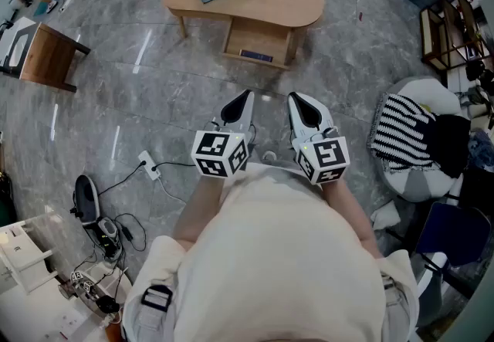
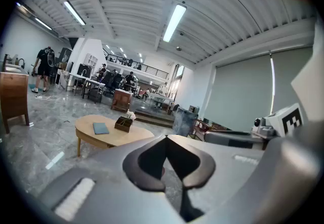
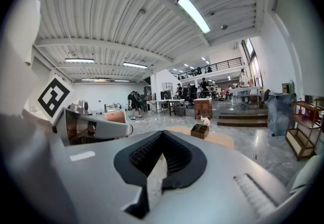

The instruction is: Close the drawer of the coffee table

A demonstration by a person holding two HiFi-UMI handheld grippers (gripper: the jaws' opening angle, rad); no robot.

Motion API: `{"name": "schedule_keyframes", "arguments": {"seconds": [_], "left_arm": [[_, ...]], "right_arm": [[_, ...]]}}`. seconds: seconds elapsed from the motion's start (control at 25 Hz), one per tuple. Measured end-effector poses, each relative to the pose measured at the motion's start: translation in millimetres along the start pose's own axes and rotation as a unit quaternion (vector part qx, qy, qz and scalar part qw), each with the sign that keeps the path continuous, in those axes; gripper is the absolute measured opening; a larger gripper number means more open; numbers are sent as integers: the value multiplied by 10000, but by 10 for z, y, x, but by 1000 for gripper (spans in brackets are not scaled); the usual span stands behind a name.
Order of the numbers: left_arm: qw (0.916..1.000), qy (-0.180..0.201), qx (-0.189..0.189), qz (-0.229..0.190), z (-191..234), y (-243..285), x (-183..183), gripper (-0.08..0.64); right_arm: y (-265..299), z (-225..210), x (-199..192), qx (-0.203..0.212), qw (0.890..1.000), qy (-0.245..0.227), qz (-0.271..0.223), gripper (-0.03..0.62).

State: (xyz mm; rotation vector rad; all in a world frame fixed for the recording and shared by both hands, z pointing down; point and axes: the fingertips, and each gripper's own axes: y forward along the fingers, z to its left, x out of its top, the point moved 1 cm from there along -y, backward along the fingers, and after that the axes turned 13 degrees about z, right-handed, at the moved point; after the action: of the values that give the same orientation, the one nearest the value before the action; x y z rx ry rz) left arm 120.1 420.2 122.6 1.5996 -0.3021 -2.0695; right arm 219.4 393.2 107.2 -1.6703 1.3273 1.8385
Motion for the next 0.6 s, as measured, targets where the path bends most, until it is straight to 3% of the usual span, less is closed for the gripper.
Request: {"name": "schedule_keyframes", "arguments": {"seconds": [0.4, 0.6], "left_arm": [[9999, -105, 81, 35, 21, -10, 5, 0], [9995, -197, 199, 136, 119, -17, -71, 0]], "right_arm": [[-43, -17, -23, 150, 9999, 57, 61, -2], [-2, 17, -60, 495, 9976, 492, 48, 0]]}}
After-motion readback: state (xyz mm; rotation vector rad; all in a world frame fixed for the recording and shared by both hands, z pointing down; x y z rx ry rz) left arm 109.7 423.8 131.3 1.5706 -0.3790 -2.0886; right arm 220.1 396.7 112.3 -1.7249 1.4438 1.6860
